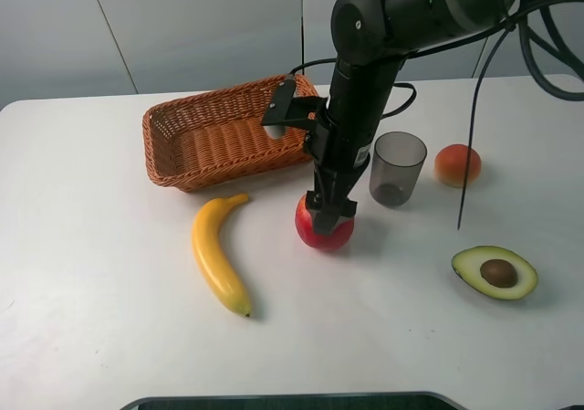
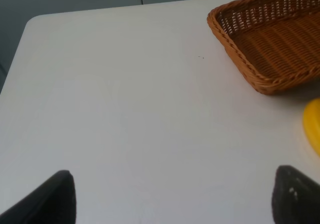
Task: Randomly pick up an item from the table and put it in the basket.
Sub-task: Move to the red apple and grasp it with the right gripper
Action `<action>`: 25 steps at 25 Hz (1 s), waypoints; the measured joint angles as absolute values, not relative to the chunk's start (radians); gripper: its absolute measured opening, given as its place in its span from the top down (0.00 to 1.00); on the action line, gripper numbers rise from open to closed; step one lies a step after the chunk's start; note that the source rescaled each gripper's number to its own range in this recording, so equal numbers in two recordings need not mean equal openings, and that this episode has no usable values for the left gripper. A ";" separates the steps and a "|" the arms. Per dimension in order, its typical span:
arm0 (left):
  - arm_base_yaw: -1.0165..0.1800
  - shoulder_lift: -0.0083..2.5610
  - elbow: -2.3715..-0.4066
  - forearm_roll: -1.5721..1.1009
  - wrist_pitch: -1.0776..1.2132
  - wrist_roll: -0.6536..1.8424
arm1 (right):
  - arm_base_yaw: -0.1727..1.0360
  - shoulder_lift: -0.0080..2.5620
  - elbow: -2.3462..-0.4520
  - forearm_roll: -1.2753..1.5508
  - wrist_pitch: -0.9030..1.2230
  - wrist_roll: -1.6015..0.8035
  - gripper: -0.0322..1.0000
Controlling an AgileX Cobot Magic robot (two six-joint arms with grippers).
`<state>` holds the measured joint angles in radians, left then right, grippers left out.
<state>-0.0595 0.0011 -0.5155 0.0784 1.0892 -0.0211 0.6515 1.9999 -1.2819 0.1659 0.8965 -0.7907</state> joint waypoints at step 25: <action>-0.060 0.001 -0.515 0.078 1.089 -0.021 | 0.652 2.009 -1.268 0.191 0.894 -0.792 0.00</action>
<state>-0.0595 0.0011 -0.5155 0.0784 1.0892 -0.0211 0.6515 2.0088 -1.2680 0.1909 0.8945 -0.7924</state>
